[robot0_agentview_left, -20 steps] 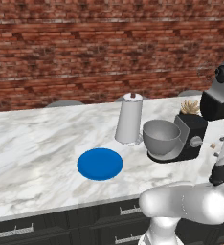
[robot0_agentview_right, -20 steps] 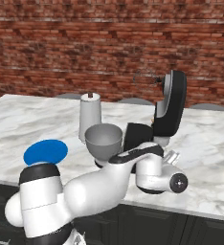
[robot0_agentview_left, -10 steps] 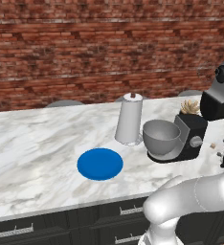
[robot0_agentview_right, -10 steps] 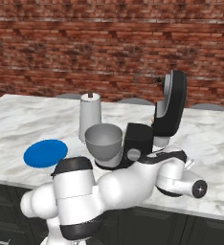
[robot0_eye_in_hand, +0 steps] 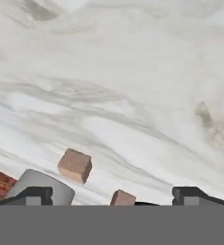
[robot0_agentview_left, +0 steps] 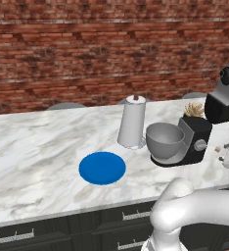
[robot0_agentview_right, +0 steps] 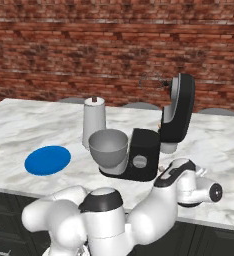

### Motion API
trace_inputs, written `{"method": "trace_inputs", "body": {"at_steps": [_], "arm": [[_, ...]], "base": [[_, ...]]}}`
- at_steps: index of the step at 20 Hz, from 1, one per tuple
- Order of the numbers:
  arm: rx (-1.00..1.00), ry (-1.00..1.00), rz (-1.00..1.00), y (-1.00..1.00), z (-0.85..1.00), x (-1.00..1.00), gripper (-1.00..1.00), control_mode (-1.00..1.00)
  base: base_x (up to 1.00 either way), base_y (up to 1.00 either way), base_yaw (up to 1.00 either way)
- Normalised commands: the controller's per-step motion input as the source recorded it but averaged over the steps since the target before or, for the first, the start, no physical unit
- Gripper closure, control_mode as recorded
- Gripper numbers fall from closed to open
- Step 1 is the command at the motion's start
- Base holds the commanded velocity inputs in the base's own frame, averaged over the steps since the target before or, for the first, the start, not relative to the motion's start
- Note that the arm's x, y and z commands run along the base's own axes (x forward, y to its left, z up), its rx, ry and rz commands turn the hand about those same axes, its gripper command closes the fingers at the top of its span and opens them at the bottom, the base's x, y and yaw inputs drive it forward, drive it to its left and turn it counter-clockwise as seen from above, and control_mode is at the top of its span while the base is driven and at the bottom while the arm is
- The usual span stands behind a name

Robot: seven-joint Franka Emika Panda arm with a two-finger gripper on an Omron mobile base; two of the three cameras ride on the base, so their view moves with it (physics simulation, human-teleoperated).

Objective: Add butter and sugar cubes to the stand mixer bowl and then turn on the stand mixer to begin making frosting.

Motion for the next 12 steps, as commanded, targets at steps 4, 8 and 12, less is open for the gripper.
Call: {"method": "trace_inputs", "body": {"at_steps": [4,8,12], "arm": [[0.04,0.1,-0.05,0.0,-0.18,0.32,-1.0,-1.0],[0.05,0.05,-0.07,-0.01,-0.24,0.28,-1.0,-1.0],[0.04,0.07,-0.06,0.0,-0.37,0.26,-1.0,-1.0]], "base": [[0.0,0.0,0.0],[0.0,0.0,0.0],[0.0,0.0,0.0]]}}
